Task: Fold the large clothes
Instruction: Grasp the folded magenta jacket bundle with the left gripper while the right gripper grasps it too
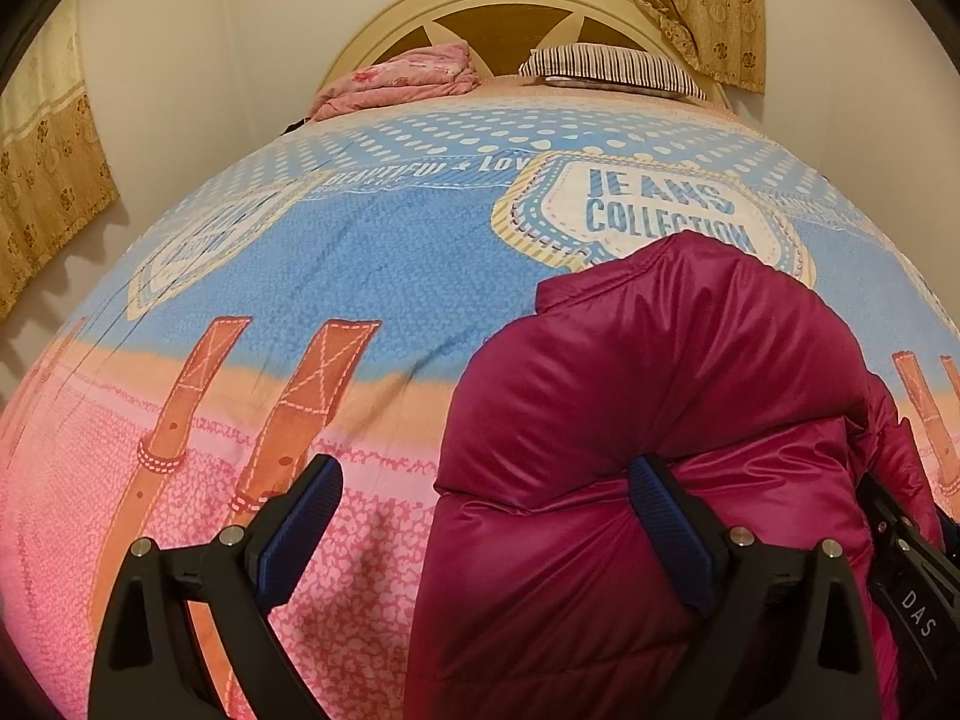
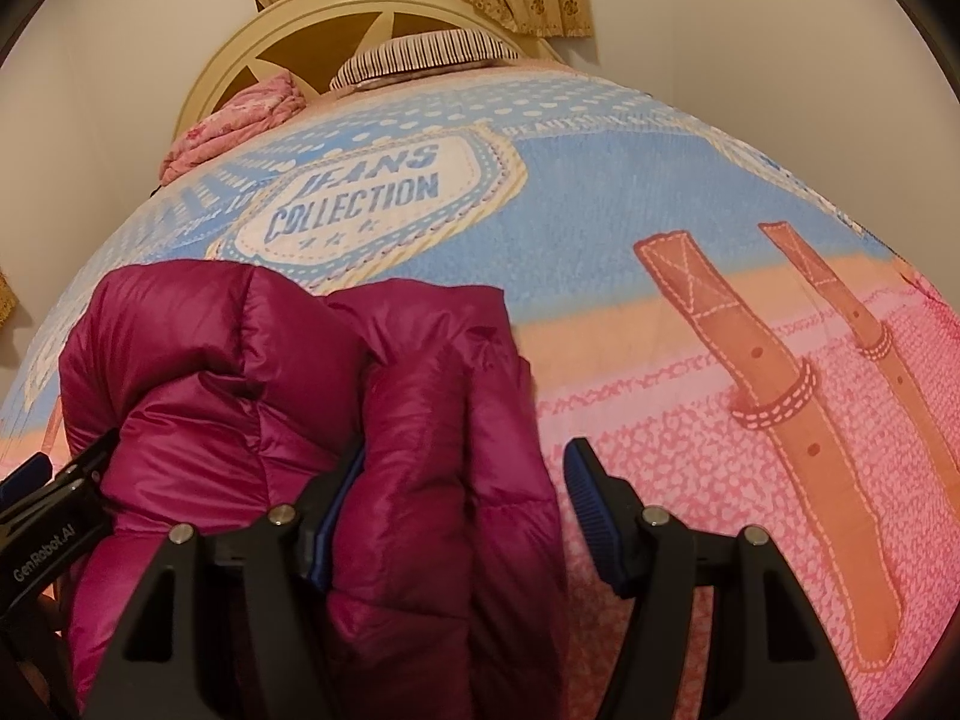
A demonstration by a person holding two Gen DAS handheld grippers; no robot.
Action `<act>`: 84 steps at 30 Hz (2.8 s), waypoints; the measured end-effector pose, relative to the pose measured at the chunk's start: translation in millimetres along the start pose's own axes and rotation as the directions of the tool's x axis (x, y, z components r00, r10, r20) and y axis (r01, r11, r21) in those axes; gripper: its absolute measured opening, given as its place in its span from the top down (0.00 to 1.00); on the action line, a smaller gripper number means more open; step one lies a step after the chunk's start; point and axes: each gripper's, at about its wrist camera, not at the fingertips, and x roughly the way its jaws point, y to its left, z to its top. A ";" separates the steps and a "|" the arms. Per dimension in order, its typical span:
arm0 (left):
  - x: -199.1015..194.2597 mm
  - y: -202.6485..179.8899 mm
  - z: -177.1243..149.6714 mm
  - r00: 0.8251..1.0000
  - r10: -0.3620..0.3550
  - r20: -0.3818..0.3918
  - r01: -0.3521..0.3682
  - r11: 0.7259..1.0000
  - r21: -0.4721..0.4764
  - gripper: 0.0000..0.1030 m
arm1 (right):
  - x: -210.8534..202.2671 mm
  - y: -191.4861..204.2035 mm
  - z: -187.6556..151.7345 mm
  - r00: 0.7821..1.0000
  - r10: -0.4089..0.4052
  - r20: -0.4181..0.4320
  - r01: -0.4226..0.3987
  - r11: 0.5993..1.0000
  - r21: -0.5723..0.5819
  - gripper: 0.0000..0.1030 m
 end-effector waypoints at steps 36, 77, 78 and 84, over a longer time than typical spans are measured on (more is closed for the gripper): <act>-19.1 8.1 -31.4 0.991 -0.134 -0.027 0.135 0.989 0.061 0.09 | 6.5 -1.8 -3.7 0.997 0.069 -0.026 -0.069 0.998 0.003 0.42; -58.2 -6.7 -33.5 0.982 -0.160 0.095 0.144 0.977 0.159 0.85 | -16.7 -4.7 -8.5 0.965 0.258 0.032 -0.259 0.966 -0.003 0.80; -62.6 -5.6 -33.3 0.981 -0.161 0.105 0.143 0.977 0.159 0.85 | -19.4 -4.8 -8.5 0.964 0.264 0.041 -0.264 0.965 -0.001 0.80; -85.0 2.8 -33.9 0.976 -0.161 0.146 0.137 0.977 0.164 0.87 | -37.6 -0.1 -6.2 0.956 0.282 0.079 -0.281 0.959 -0.015 0.81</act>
